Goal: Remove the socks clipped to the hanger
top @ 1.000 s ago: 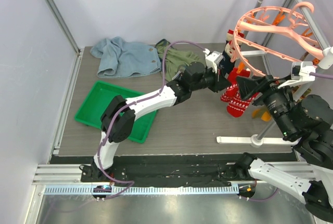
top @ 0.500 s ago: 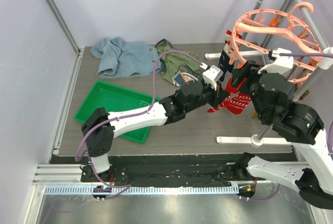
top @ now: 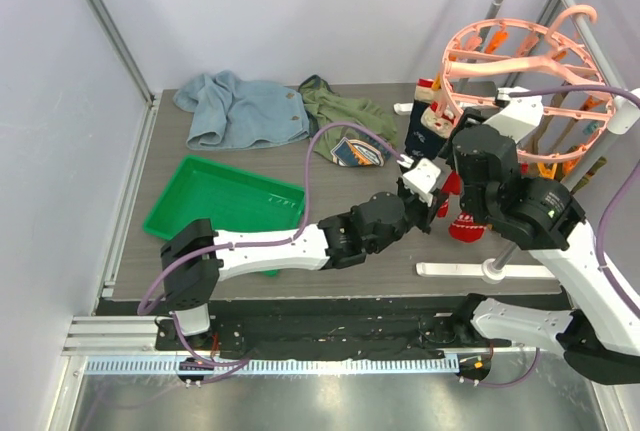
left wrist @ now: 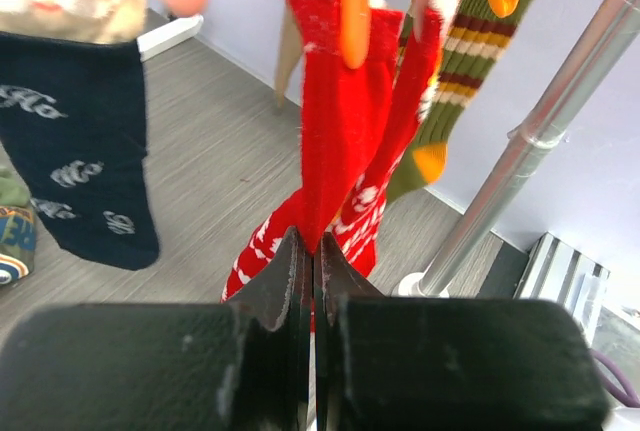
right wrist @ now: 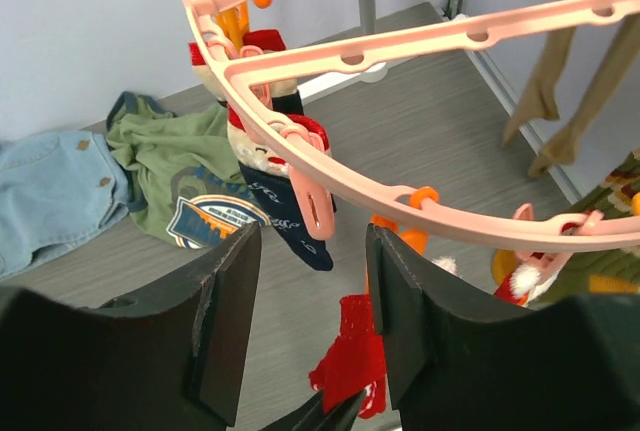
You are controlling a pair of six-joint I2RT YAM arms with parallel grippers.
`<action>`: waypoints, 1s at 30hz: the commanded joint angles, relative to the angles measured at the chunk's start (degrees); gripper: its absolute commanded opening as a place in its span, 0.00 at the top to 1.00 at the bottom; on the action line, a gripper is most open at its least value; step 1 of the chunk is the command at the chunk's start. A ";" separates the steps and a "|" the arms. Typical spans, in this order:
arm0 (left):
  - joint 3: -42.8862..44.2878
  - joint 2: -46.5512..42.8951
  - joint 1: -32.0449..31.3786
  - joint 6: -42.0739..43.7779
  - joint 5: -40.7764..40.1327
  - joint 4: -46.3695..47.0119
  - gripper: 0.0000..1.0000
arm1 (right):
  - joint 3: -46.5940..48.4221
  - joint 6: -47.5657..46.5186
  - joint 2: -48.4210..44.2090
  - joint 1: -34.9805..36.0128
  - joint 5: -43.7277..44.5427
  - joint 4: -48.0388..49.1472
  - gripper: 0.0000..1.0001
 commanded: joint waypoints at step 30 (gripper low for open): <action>13.39 -5.62 5.93 -26.09 20.58 -13.63 1.00 | -29.26 -26.03 -39.81 0.05 -41.63 12.51 0.23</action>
